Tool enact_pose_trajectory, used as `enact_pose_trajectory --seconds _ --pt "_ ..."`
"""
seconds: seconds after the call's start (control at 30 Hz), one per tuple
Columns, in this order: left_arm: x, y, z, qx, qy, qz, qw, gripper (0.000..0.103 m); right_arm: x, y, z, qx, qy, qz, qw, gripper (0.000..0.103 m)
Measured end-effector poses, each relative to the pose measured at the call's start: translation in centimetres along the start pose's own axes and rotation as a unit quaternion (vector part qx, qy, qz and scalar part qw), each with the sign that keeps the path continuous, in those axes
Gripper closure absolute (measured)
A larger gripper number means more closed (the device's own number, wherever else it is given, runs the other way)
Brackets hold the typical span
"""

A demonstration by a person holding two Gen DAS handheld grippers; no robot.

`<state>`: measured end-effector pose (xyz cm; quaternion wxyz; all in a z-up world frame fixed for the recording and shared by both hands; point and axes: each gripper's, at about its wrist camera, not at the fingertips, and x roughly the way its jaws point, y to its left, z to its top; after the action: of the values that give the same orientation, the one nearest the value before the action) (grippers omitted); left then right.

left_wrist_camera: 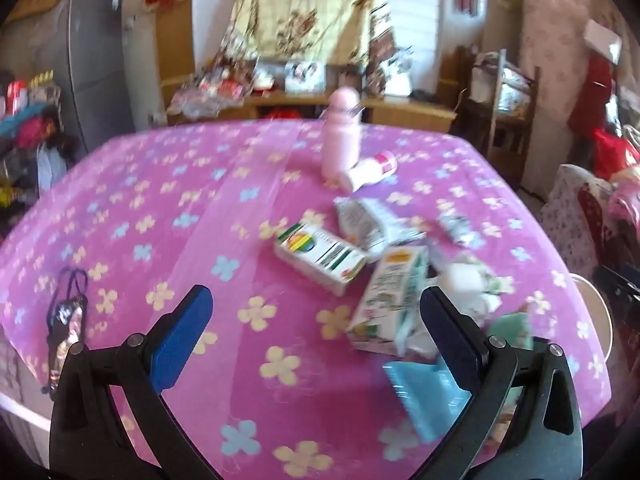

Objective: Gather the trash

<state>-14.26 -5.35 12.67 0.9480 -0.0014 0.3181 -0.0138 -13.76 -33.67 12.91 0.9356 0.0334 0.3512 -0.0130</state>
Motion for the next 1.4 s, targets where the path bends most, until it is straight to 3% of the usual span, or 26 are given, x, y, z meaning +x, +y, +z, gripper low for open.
enact_pose_trajectory --seconds 0.23,0.57,1.4 --pt "-3.8 -3.6 0.4 0.023 -0.049 -0.007 0.9985 0.000 -3.6 1.5 0.3 0.003 -0.048 0.005 0.999 0.002" --pt "-5.7 -5.0 0.3 0.020 -0.082 -0.008 0.9964 0.000 -6.6 2.3 0.3 -0.007 -0.094 -0.003 0.996 0.001" --pt "-5.9 -4.4 0.4 -0.003 -0.087 -0.007 0.9962 0.000 -7.2 2.7 0.6 -0.005 -0.106 0.000 0.994 0.001"
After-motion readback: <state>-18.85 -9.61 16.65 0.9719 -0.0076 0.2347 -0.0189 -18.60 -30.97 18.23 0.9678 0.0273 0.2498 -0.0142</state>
